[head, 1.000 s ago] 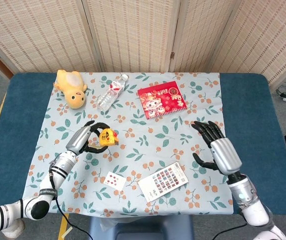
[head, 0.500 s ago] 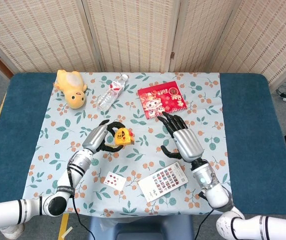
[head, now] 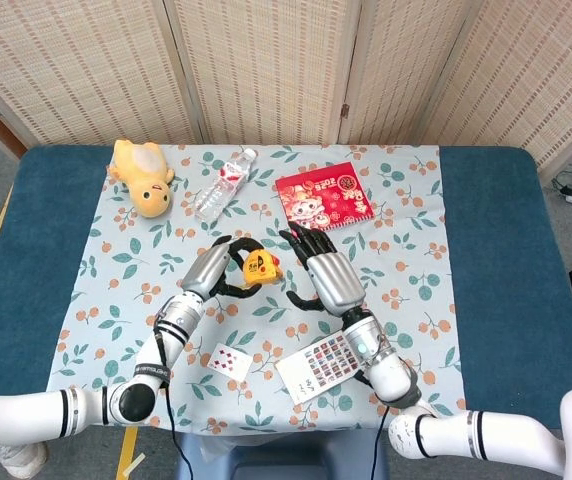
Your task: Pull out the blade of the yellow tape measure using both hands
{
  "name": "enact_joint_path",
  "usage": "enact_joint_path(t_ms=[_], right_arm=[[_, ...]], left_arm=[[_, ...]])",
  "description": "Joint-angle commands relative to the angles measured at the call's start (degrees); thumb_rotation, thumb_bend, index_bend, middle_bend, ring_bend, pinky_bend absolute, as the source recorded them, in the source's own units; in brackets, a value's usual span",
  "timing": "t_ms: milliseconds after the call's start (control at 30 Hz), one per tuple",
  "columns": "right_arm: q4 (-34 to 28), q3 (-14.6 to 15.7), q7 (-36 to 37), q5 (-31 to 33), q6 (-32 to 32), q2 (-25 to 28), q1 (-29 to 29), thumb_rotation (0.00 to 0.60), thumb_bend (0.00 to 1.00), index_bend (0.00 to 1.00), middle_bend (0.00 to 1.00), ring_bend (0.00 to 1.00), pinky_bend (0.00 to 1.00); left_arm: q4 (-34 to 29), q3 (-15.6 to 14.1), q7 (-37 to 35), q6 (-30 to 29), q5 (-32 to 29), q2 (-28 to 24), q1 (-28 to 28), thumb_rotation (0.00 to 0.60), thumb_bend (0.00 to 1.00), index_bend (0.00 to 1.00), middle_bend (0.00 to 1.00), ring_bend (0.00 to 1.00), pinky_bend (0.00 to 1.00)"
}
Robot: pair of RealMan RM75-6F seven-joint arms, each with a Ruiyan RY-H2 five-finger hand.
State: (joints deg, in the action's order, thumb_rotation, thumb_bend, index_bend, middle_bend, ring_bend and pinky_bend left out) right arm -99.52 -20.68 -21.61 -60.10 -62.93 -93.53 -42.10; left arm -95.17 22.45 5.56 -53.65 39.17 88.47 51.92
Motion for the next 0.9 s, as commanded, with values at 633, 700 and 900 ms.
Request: enact_joint_path(t_ms=[633, 700, 900], right_arm=[[4.58, -0.9, 0.06, 0.59, -3.02, -4.83, -3.58, 0.6, 0.33, 0.0, 0.0, 0.0, 0.0], [4.75, -0.89, -0.08, 0.72, -3.19, -4.94, -3.69, 0.6, 0.33, 0.0, 0.0, 0.0, 0.0], [5.34, -0.97, -0.49, 1.4, -3.69, -5.24, -4.01, 0.6, 0.33, 0.0, 0.0, 0.0, 0.0]], left_arm=[[-1.48, 0.08, 0.32, -1.34, -0.46, 0.04, 0.75, 0.6, 0.41, 0.59, 0.52, 0.49, 0.09], [-1.49, -0.07, 0.22, -1.25, -0.35, -0.01, 0.69, 0.6, 0.41, 0.59, 0.52, 0.49, 0.09], [-1.1, -0.49, -0.22, -1.11, 0.05, 0.02, 0.43, 0.6, 0.41, 0.59, 0.52, 0.49, 0.09]])
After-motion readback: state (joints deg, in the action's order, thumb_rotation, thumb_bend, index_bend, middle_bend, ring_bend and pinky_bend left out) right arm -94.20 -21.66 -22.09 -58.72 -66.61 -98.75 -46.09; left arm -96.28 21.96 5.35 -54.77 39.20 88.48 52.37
